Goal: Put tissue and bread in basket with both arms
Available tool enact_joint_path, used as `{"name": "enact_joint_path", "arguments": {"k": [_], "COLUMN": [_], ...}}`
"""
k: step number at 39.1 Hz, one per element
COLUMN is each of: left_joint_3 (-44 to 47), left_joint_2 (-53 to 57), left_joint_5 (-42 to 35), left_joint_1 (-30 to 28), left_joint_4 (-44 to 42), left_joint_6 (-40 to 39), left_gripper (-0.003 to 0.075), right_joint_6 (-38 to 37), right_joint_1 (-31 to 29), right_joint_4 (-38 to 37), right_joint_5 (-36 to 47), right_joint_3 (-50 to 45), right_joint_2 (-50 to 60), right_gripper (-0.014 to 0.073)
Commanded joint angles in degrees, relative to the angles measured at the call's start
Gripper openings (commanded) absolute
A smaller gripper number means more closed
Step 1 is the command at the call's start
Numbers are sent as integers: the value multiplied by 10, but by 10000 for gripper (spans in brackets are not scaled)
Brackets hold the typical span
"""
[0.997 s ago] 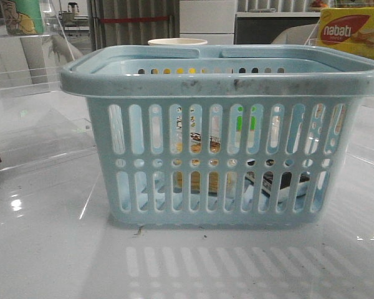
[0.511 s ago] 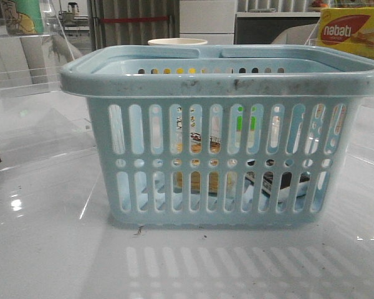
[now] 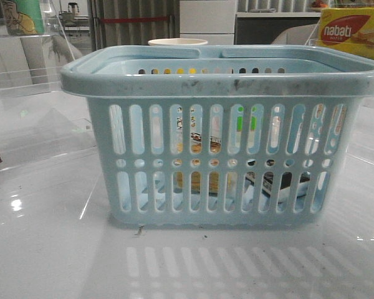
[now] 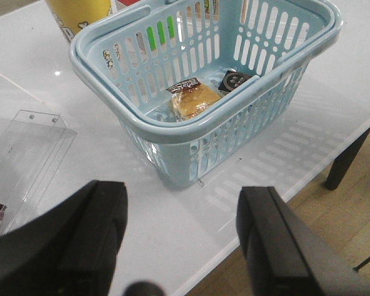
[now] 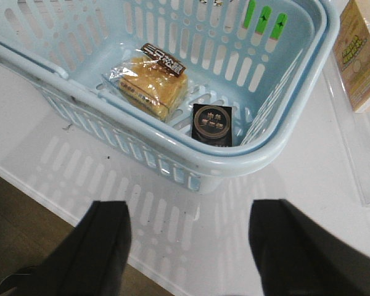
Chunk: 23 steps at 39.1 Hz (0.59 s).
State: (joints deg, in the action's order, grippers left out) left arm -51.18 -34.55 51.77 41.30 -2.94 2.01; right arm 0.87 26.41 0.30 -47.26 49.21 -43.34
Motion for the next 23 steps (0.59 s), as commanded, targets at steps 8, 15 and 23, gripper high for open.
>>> {"name": "enact_joint_path", "arguments": {"k": [8, 15, 23], "left_joint_3": [22, 27, 27], "left_joint_2": [47, 47, 47], "left_joint_5": [-47, -49, -49], "left_joint_1": [5, 5, 5], "left_joint_4": [-3, -3, -6], "left_joint_6": [-6, -6, -6], "left_gripper": [455, 407, 197], "right_joint_6": [6, 6, 6], "right_joint_1": [-1, -1, -1], "right_joint_4": [-3, -3, -6], "right_joint_5": [48, 39, 38], "right_joint_3": [16, 14, 14], "right_joint_2": [1, -5, -23], "right_gripper": [524, 479, 179]}}
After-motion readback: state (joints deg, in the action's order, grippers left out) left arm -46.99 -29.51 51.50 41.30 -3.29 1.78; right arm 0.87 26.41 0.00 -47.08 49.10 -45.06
